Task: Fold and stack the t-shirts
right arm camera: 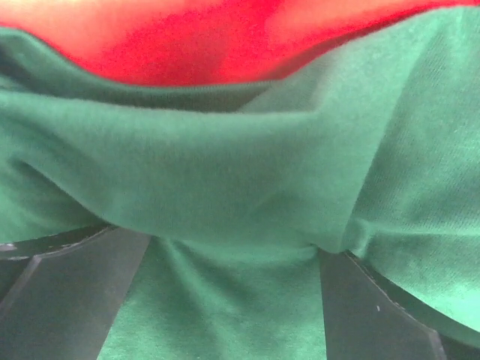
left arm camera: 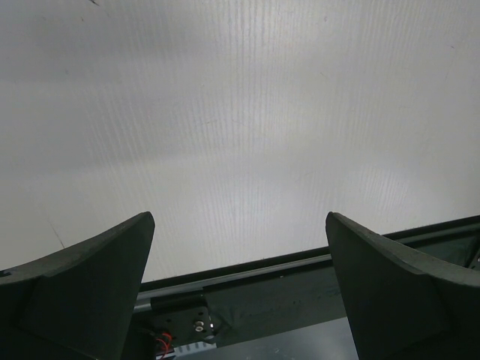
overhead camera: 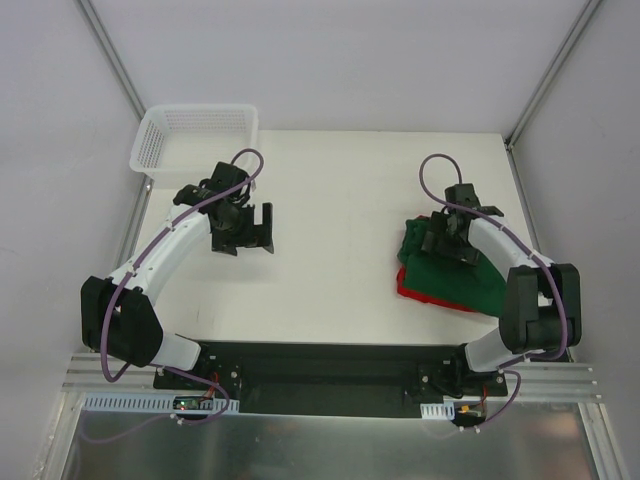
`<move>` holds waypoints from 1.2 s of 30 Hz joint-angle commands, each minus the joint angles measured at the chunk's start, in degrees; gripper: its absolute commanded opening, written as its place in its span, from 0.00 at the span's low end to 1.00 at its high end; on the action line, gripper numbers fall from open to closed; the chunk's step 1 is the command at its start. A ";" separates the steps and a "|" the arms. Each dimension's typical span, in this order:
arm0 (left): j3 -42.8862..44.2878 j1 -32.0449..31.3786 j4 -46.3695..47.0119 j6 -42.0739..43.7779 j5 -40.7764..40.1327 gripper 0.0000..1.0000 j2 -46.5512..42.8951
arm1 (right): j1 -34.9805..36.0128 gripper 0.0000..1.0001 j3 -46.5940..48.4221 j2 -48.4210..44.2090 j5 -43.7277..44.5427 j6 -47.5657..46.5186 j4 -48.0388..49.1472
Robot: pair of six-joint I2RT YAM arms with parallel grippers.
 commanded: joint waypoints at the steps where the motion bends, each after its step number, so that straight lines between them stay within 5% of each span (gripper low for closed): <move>1: 1.52 -0.64 -0.09 0.64 0.59 0.99 0.15 | 0.72 0.96 -1.82 1.68 8.49 -3.10 -10.75; 10: 1.60 -0.81 -0.09 1.69 0.50 0.99 -0.20 | 0.81 0.96 -0.07 -0.51 26.17 2.00 -17.60; 25: 1.69 -1.60 -0.17 0.90 0.94 1.00 0.42 | 4.31 0.96 3.88 -18.87 40.78 8.15 -24.73; 32: 2.31 -2.57 -0.09 0.64 0.76 0.99 0.42 | 8.20 0.96 3.12 -25.65 16.47 1.57 -13.15; 36: 1.87 -2.74 -0.17 0.64 0.59 0.99 -0.11 | 8.28 0.96 0.55 -22.15 6.70 1.21 -5.24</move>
